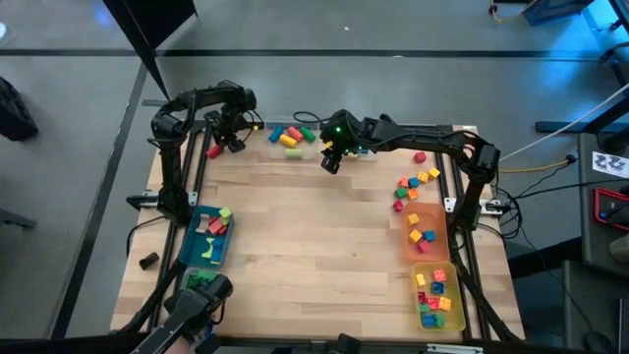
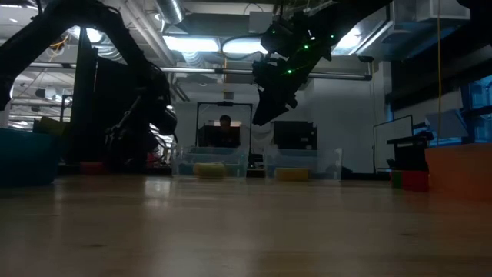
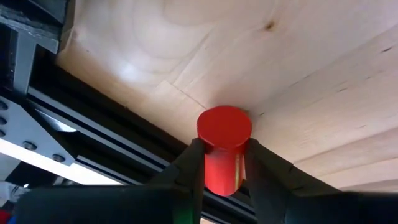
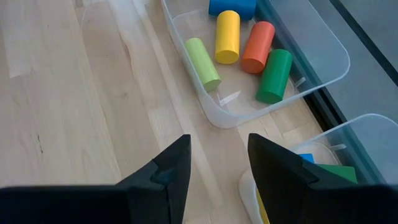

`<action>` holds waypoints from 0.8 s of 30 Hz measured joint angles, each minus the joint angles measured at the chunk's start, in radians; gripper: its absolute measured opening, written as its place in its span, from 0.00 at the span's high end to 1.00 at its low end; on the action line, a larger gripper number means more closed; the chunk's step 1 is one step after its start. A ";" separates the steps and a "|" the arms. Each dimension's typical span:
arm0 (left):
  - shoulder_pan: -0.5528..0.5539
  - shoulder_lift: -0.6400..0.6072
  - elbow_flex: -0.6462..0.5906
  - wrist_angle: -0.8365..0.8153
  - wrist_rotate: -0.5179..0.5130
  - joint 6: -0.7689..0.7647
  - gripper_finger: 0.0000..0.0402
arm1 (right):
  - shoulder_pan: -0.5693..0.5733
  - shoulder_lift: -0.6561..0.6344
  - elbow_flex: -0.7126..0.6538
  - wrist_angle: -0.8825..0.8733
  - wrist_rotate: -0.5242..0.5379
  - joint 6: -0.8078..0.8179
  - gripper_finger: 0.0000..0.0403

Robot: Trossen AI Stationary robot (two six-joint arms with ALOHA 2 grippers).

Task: Sort blocks by size
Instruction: Put the red block into the top left transparent bin

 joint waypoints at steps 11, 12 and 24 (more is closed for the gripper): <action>0.003 0.008 -0.005 0.092 0.012 0.001 0.59 | 0.000 0.000 0.000 -0.008 0.000 0.000 0.60; 0.005 0.008 -0.005 0.106 0.013 0.006 0.58 | 0.000 0.000 0.000 -0.009 0.000 0.000 0.60; 0.009 0.007 -0.005 0.088 0.024 0.066 0.67 | 0.000 0.000 0.000 -0.007 0.000 0.000 0.60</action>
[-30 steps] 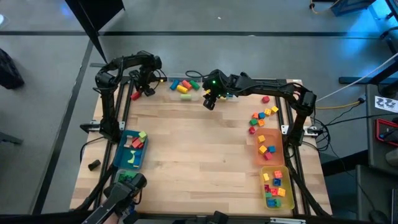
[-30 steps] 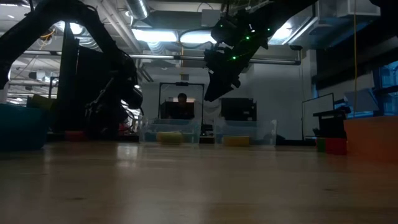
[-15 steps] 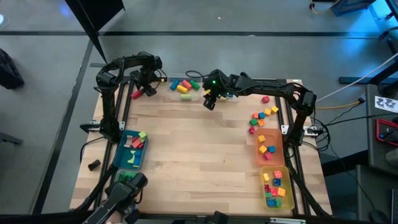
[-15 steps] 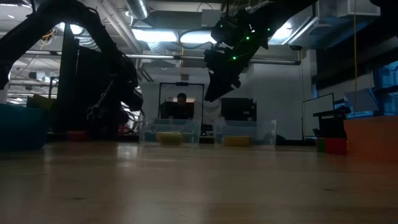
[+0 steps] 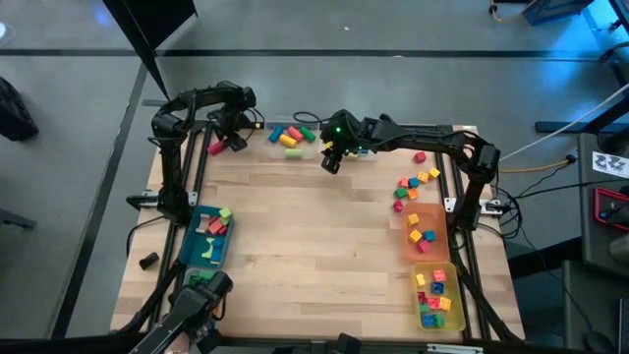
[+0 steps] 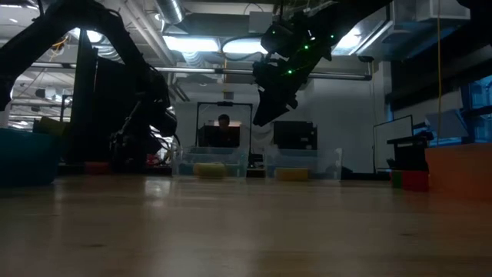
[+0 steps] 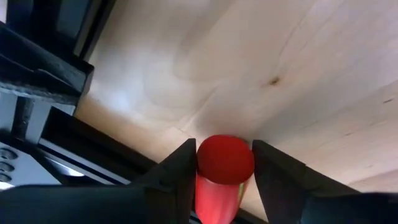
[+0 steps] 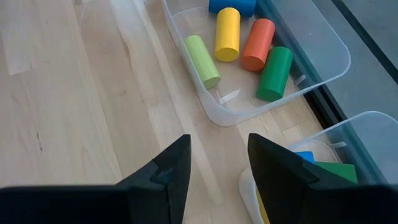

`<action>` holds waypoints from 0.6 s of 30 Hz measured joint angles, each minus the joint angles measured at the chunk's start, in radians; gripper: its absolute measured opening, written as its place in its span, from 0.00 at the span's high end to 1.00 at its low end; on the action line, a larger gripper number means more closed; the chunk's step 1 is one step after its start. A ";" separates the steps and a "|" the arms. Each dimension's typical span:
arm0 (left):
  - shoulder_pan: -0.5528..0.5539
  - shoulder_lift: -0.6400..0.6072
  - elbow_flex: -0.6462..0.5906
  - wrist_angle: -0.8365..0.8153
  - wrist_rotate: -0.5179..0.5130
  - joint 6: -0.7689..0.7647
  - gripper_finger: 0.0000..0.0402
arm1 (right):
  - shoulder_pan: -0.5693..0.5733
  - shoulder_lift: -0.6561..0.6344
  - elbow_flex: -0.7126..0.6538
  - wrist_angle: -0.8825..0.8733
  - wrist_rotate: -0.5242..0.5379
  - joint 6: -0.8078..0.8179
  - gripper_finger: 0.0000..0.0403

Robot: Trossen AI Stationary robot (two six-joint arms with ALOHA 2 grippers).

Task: Sort blocks by size
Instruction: Put the red block into the top left transparent bin

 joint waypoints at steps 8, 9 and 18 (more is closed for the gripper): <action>0.000 -0.001 0.001 -0.001 -0.003 -0.041 0.59 | 0.000 0.000 0.000 -0.001 0.000 0.000 0.60; 0.000 -0.001 0.001 -0.001 -0.003 -0.048 0.57 | 0.000 0.000 0.000 -0.001 0.000 0.000 0.60; 0.000 -0.002 0.002 -0.054 -0.003 -0.084 0.51 | 0.000 0.000 0.000 -0.001 0.000 0.000 0.60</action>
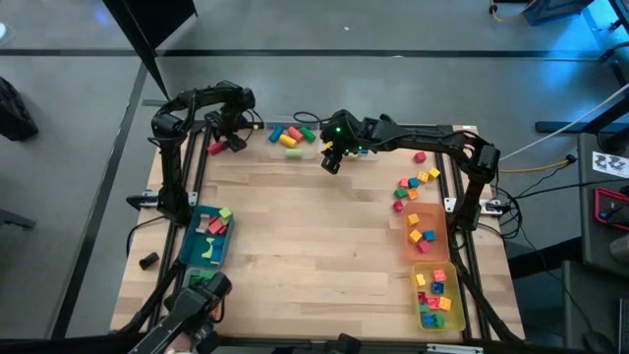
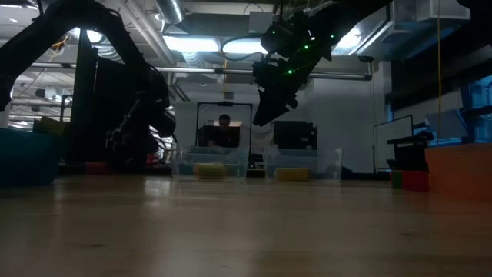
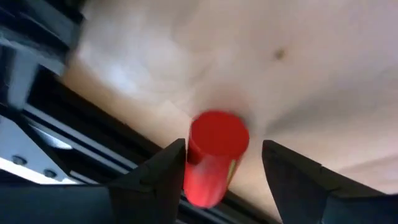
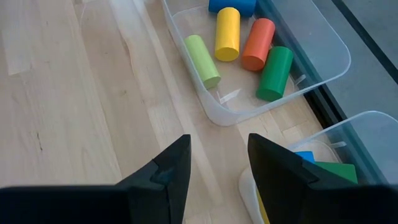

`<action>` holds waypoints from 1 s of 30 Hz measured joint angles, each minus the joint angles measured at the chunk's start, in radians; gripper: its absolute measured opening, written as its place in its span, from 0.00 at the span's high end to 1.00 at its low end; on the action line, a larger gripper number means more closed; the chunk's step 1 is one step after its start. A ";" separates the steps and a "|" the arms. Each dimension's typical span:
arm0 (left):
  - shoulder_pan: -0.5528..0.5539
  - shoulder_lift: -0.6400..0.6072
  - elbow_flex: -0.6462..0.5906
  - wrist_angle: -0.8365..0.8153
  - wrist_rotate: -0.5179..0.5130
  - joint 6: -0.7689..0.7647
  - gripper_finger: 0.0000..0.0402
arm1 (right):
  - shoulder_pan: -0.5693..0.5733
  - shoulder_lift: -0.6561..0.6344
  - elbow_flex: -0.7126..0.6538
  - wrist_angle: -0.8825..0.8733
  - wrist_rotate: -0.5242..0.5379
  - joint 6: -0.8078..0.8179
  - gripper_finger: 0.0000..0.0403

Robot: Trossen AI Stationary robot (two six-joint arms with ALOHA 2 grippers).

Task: Sort blocks by size
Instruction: Put the red block into the top left transparent bin

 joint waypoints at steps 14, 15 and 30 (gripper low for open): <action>0.001 -0.001 0.000 -0.009 -0.001 0.105 0.68 | 0.000 0.000 0.000 0.000 0.000 0.000 0.60; 0.001 -0.002 0.000 -0.009 -0.001 0.108 0.70 | 0.000 0.000 0.000 0.000 0.000 0.000 0.60; 0.001 -0.003 0.001 0.005 -0.003 0.124 0.76 | 0.000 0.000 0.000 0.003 0.000 0.000 0.60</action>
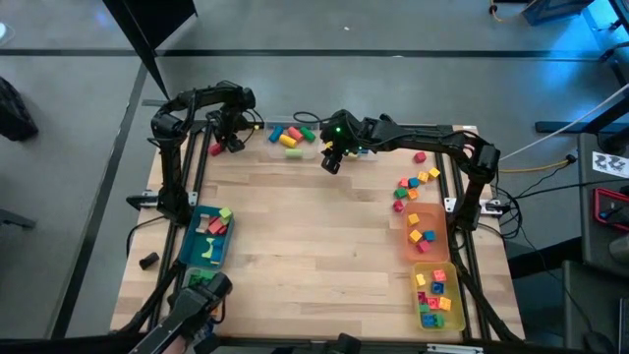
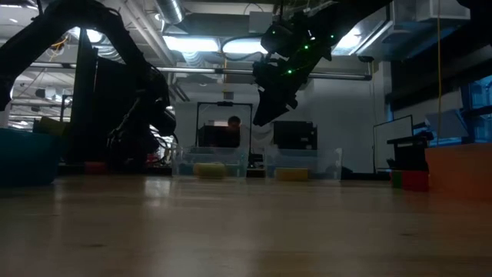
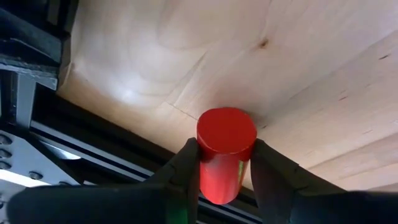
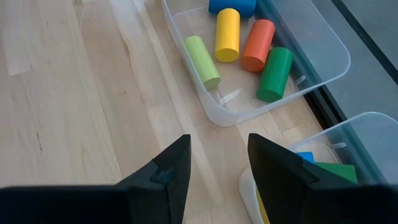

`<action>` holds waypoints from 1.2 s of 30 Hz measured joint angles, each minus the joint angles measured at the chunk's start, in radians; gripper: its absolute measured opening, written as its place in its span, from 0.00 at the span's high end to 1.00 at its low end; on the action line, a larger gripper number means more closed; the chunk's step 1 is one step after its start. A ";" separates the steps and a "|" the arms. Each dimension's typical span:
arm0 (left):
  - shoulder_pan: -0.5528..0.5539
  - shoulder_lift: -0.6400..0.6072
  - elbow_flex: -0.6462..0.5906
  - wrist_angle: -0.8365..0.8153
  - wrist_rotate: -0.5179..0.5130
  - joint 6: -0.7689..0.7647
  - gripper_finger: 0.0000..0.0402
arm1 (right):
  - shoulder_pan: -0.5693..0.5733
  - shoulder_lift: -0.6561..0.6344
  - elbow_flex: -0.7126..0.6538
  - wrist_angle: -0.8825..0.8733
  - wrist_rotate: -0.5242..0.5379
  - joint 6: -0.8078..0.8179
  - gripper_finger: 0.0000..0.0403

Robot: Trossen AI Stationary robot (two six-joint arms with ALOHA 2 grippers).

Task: Sort blocks by size
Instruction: Put the red block into the top left transparent bin

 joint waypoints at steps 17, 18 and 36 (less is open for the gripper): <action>-0.002 0.002 0.066 -0.093 0.020 -0.005 0.86 | 0.000 -0.013 0.000 0.004 0.008 0.000 0.60; -0.002 0.002 0.071 -0.096 0.031 -0.014 0.88 | 0.000 -0.019 0.000 0.005 0.010 0.000 0.60; -0.002 0.002 0.072 -0.093 0.044 -0.061 0.67 | 0.000 -0.044 0.001 -0.040 0.011 0.000 0.60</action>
